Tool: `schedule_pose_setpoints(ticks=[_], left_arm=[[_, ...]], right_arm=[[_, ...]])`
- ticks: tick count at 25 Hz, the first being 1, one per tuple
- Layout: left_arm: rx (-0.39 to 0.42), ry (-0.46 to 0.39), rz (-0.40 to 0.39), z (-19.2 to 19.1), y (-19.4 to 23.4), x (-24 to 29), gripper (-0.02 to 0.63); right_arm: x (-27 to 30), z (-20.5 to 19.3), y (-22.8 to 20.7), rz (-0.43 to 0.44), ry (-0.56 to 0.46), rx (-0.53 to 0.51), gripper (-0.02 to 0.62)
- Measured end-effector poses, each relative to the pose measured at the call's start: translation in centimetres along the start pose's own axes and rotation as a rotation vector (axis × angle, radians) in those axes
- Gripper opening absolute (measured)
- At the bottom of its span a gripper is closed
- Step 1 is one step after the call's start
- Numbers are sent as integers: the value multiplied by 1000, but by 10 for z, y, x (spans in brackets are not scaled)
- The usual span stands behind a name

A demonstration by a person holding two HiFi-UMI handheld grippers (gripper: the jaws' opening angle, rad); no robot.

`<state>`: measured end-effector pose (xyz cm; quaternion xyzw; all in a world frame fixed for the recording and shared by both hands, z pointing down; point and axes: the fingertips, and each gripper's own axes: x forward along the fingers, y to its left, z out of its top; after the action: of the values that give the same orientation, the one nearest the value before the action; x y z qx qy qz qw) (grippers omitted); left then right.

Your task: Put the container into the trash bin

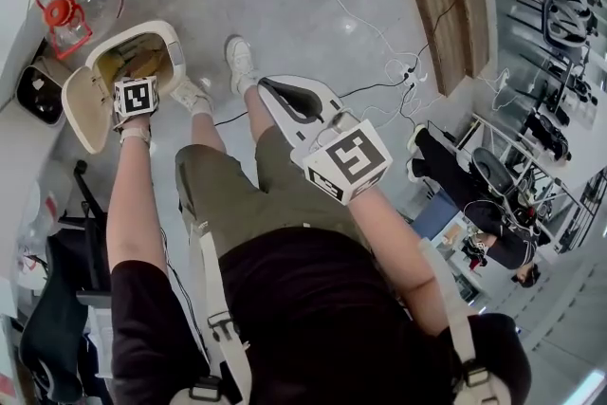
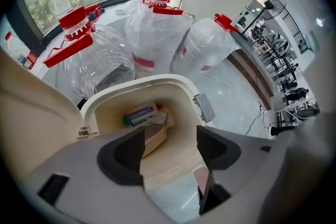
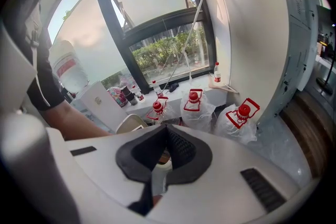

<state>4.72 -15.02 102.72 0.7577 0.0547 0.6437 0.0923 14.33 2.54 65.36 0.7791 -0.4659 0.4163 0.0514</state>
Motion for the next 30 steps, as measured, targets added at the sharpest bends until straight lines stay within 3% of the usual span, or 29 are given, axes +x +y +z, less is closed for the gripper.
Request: schedule_pose_setpoints(ticks=[5, 9, 14, 30], left_arm=[[-2, -10, 2, 3, -5, -15, 265], [-12, -32, 13, 5, -2, -26, 174], [-47, -93, 23, 10, -4, -44, 15], [-115, -209, 9, 20, -37, -124, 8]], right_arm=[[-3, 8, 2, 17, -10, -16, 15], [-5, 16, 5, 31, -17, -37, 15], [-8, 23, 8, 50, -25, -63, 15], [-31, 46, 21, 128, -45, -140, 15]])
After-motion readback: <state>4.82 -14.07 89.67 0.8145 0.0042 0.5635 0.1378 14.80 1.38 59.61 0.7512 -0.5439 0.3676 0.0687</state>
